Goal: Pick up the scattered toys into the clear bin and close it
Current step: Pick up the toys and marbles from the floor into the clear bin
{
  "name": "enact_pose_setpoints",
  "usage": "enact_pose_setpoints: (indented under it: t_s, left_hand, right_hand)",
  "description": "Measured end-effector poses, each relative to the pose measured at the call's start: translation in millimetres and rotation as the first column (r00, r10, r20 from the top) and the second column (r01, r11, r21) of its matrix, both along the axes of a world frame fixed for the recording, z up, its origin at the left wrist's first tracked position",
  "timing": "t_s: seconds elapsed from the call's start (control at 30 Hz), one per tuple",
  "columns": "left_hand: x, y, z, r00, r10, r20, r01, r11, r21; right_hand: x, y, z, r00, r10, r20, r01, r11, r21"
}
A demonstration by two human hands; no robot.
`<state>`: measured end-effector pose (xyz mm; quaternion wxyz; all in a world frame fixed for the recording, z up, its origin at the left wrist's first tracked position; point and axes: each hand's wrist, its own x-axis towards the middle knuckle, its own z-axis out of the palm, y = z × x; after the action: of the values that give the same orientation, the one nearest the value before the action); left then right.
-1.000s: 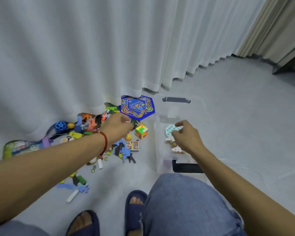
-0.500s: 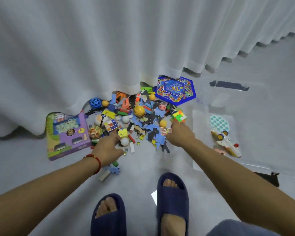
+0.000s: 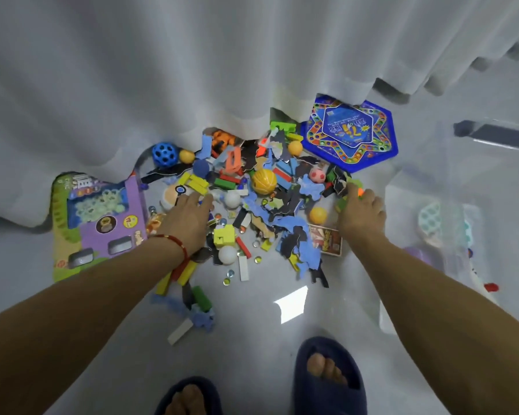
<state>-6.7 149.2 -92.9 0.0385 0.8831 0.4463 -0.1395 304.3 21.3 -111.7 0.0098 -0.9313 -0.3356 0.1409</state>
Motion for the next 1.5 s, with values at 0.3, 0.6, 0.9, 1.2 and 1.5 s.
enact_pose_setpoints:
  t_s: [0.3,0.6,0.9,1.2,1.5]
  left_hand:
    - [19.2,-6.8,34.8,0.980,0.193,0.044,-0.196,0.978,0.073]
    - [123.4,-135.0,213.2,0.448,0.878,0.168,0.146,0.114,-0.983]
    - [209.7,-229.0,284.8,0.696,0.667,0.265,0.171,0.204,-0.964]
    - [142.1,-186.1,254.6,0.662,0.639,0.391,0.058,0.477,-0.877]
    - [8.2,-153.7,153.7,0.477,0.773,0.418,-0.195,0.557,-0.807]
  right_hand:
    - [-24.4,-1.1,41.0,0.960,-0.228,-0.162,0.268,0.913,0.307]
    - [-43.7,-116.4,222.7,0.462,0.110,-0.880,0.757,0.468,0.456]
    - [27.5,-266.7,247.1,0.428,-0.275,-0.861,0.887,0.311,0.341]
    - [-12.4,-221.1,248.8,0.663,-0.071,-0.745,0.659,0.528,0.536]
    - [-95.1,-112.2,170.0,0.852,0.217,-0.477,-0.013,0.919,0.395]
